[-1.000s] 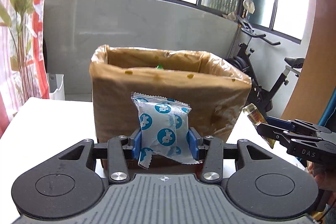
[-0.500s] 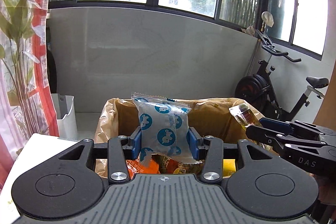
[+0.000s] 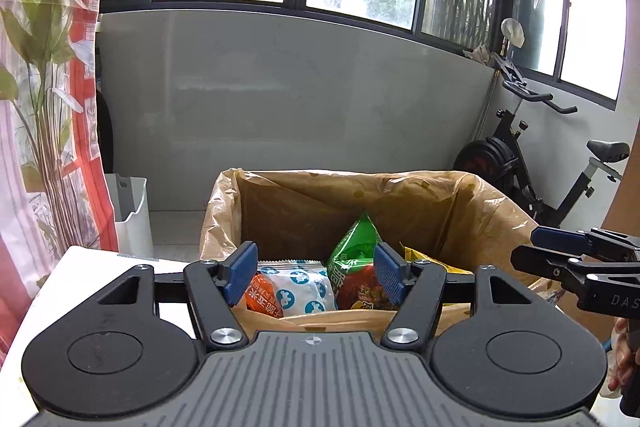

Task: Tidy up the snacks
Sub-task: 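Carry both held snacks over the box and open both tools, then move both tools to the red snack packet and grasp it with both tools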

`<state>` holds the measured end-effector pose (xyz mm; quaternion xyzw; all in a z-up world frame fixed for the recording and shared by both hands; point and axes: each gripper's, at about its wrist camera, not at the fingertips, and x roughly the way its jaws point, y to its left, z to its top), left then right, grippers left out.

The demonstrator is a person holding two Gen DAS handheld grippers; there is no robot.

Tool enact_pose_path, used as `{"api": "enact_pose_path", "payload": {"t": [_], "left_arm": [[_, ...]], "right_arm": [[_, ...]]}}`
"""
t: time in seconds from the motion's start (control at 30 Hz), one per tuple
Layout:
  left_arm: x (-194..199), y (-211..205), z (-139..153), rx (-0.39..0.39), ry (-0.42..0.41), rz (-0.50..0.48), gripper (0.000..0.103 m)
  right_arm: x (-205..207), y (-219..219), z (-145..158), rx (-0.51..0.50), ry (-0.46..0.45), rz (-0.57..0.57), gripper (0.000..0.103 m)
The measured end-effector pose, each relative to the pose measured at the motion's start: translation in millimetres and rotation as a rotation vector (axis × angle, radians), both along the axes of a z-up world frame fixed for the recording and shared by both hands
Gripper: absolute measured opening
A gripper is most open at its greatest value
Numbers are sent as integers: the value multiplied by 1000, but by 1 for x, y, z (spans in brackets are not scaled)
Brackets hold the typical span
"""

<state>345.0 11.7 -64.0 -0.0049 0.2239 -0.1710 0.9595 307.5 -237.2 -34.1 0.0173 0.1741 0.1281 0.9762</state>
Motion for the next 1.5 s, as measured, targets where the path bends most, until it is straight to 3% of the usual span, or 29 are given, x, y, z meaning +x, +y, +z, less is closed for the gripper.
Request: {"api": "enact_pose_path", "payload": {"t": [0.23,0.53,0.7,0.77,0.83,1.1,1.4,1.5], "left_arm": [[-47,15,-8,-15,-9,-69,66],[-88,5,-55,-32,100,-162,58],[-76,-11,-92,-14,227,-222,54],[-70,-17,-106,-10,276,-231,51],[-64,-23,-117,-6,306,-239,48],[-44,-64,-149,58,380,-305,47],[-12,-90,-169,35,428,-330,45],[0,-92,-176,13,452,-324,44]], "right_arm": [[-48,-8,2,-18,-45,25,60],[-94,-7,-24,-47,-20,45,59],[-93,-6,-62,-56,88,46,53],[-92,-8,-80,-71,123,26,38],[-86,-11,-98,-66,171,4,33],[-61,-23,-139,47,303,-5,33],[-56,-21,-163,-7,355,70,33],[-53,-19,-167,-18,359,94,24]]}}
